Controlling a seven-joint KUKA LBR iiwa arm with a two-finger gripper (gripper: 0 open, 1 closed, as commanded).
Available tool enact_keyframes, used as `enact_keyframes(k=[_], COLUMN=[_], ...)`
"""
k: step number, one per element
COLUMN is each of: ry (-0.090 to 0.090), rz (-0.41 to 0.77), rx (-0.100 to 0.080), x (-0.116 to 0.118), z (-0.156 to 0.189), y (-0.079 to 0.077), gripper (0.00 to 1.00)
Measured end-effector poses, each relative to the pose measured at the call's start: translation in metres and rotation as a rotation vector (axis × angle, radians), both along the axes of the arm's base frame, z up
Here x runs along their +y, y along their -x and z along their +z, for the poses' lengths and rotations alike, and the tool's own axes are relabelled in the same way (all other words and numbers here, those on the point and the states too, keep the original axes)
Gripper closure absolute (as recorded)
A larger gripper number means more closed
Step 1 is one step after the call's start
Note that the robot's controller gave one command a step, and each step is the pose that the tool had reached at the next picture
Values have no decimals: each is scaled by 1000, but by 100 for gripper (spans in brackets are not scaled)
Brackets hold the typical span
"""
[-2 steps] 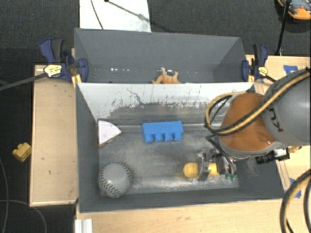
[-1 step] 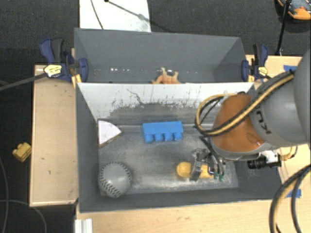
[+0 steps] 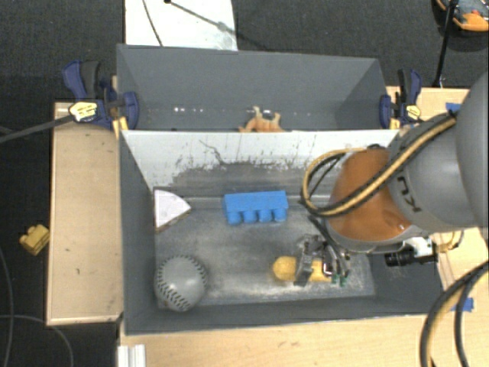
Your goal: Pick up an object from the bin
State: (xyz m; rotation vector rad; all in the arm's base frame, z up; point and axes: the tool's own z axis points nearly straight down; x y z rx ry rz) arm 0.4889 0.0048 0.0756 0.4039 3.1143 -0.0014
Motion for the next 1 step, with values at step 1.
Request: enact_keyframes(k=[1], ry=[-1], rz=[3], rx=[2], x=[3], z=[1], y=[1], gripper=[100])
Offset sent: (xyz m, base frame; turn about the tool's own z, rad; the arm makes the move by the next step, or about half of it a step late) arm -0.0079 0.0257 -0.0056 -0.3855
